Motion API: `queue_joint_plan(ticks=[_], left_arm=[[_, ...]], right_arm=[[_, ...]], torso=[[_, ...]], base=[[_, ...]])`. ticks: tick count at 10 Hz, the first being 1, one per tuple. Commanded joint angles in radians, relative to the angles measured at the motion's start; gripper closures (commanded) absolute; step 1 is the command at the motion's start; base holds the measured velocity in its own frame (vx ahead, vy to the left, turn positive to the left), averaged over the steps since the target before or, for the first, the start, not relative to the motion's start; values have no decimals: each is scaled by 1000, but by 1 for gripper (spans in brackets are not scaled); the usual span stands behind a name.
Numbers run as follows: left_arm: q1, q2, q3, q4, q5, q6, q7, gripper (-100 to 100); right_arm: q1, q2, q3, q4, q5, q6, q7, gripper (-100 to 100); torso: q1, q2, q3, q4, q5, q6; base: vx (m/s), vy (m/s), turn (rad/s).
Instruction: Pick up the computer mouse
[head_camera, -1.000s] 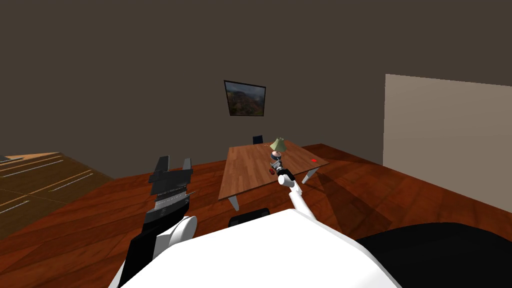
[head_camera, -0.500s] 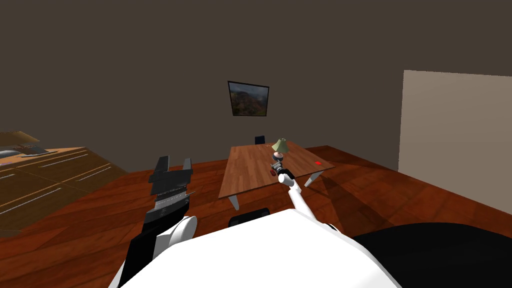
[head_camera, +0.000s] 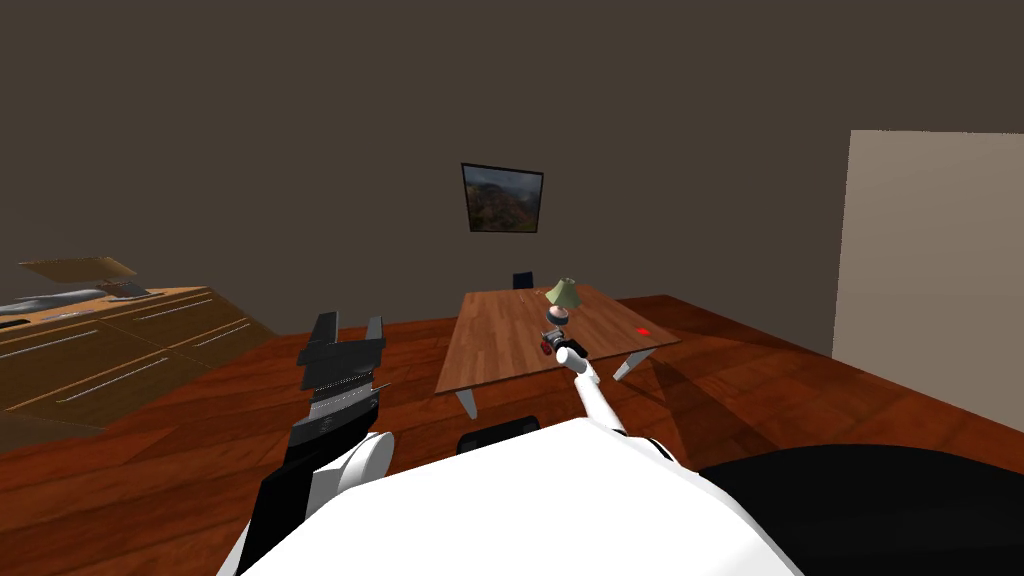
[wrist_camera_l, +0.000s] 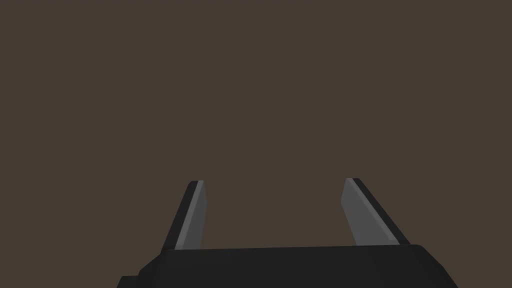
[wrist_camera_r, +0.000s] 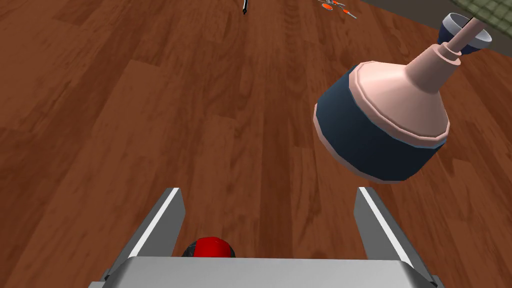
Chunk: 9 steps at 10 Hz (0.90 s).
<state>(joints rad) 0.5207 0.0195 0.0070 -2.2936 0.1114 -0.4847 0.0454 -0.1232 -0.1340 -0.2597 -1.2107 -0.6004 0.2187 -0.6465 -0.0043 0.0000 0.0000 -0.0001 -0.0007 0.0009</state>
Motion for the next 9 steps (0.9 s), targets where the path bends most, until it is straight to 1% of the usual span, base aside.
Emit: queue_joint_plan(ticks=[1,4,5,7,8,9], left_arm=[[0,0,0,0,0,0,0,0],[0,0,0,0,0,0,0,0],[0,0,0,0,0,0,0,0],[0,0,0,0,0,0,0,0],[0,0,0,0,0,0,0,0],[0,0,0,0,0,0,0,0]], right_arm=[[-8,-3,-3,30,-10,4,-24,-100],[-48,21,-53,135,-25,50,-116,-100],[-48,21,-53,138,-25,50,-121,-100],[-60,47,-79,196,-33,74,-170,-100],[-60,47,-79,196,-33,74,-170,-100],[-59,79,-98,240,-37,92,-202,-100]], torso=[[0,0,0,0,0,0],[0,0,0,0,0,0],[-1,0,0,0,0,0],[1,0,0,0,0,0],[1,0,0,0,0,0],[1,0,0,0,0,0]], base=[[4,-51,48],[-1,-74,114],[-4,-62,39],[-6,-51,70],[-5,-46,32],[-2,-65,54]])
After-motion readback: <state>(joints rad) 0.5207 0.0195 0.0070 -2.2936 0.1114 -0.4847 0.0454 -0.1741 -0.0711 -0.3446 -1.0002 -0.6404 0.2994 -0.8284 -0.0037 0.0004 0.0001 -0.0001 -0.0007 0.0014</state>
